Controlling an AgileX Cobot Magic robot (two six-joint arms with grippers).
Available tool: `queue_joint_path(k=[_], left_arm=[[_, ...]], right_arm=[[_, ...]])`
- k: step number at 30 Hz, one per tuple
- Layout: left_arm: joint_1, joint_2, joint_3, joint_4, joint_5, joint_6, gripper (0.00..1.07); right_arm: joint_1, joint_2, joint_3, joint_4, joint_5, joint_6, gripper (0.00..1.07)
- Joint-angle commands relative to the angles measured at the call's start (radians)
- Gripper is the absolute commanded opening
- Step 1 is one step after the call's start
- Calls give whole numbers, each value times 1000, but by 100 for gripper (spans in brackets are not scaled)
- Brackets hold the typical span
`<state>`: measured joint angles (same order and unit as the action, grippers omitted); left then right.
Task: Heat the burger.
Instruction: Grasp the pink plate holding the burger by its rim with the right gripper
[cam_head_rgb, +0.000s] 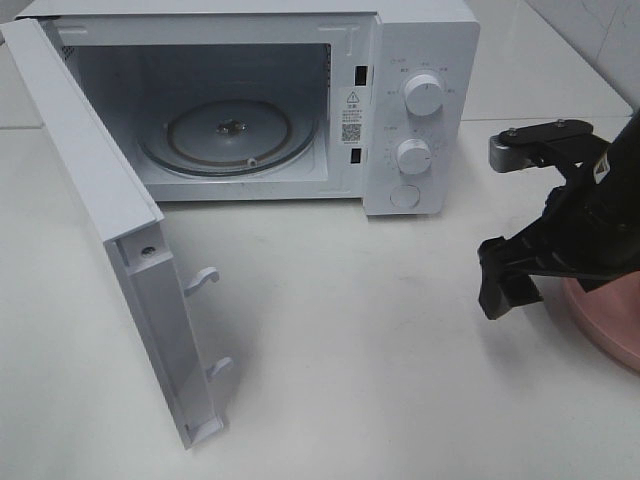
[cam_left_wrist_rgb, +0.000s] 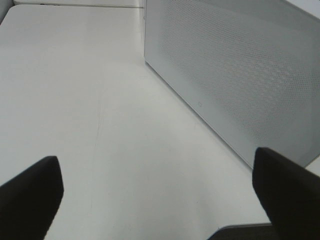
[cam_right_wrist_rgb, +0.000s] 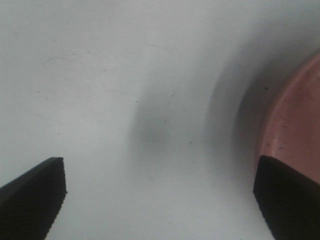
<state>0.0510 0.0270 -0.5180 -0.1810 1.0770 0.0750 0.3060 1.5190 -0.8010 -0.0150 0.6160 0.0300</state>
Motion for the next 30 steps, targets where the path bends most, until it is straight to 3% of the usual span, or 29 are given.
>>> queue_joint_path(k=[1,11,30], left_arm=[[-3,-7,3,-7,-7,2,98],[-3,-7,3,-7,-7,2,98],[-3,-7,3,-7,-7,2,98]], right_arm=[[-31,-6,3,-29,14,-10,97],[-157,43,3,-105,-8,-10,93],[-165,229,3,-162,-163,1,89]])
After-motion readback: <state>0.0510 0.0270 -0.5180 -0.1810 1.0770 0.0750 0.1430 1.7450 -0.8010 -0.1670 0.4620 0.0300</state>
